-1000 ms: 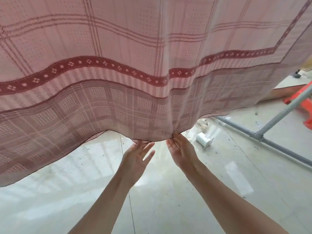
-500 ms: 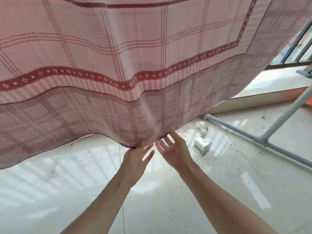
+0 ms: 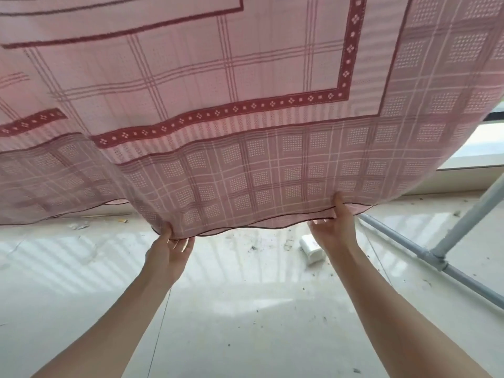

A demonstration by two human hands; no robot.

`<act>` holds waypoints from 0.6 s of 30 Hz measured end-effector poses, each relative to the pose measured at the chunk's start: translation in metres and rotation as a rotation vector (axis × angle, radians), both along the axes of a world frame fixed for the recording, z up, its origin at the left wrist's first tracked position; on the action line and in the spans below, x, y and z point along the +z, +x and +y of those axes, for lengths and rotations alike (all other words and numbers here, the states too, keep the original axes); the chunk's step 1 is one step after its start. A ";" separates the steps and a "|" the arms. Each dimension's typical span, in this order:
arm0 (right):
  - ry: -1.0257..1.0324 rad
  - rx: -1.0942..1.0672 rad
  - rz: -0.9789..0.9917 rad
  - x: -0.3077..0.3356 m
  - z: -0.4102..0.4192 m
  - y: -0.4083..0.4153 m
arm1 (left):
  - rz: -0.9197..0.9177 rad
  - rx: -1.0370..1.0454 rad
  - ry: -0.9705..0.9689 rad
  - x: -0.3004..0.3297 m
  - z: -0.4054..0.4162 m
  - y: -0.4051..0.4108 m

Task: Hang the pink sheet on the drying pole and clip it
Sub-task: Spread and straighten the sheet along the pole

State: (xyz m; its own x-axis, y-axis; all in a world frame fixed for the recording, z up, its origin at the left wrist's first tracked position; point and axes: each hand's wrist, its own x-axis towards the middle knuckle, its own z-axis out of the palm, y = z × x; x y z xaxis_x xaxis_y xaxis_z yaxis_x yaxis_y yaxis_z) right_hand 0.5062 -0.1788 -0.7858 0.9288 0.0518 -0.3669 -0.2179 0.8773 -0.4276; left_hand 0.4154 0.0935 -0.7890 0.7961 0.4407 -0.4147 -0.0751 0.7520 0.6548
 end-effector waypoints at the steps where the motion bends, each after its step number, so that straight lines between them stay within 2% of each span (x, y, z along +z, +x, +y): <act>1: -0.012 0.006 0.025 -0.003 -0.012 0.000 | -0.018 0.014 -0.010 0.000 -0.006 -0.002; 4: 0.008 0.026 0.077 -0.005 -0.045 -0.001 | -0.063 0.000 -0.030 0.001 -0.029 -0.004; 7: -0.007 0.077 0.043 0.000 -0.073 0.005 | -0.079 -0.023 0.026 0.000 -0.051 0.001; 11: -0.017 0.139 -0.025 0.006 -0.100 0.010 | 0.037 0.082 0.080 0.006 -0.072 0.002; 14: -0.164 0.208 -0.076 0.012 -0.110 0.006 | 0.174 0.147 0.128 0.010 -0.074 0.000; 16: -0.103 0.164 -0.043 0.004 -0.114 0.008 | 0.221 0.157 0.139 0.011 -0.069 0.000; 18: -0.164 0.136 -0.018 -0.002 -0.117 0.010 | 0.244 0.161 0.145 0.011 -0.064 0.000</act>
State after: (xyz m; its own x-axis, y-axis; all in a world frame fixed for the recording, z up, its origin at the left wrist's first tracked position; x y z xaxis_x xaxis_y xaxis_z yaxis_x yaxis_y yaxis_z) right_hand 0.5162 -0.2957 -0.7880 0.9239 0.1182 -0.3638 -0.3203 0.7590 -0.5668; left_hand 0.4157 0.0298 -0.7778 0.5964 0.6213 -0.5082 -0.0133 0.6407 0.7677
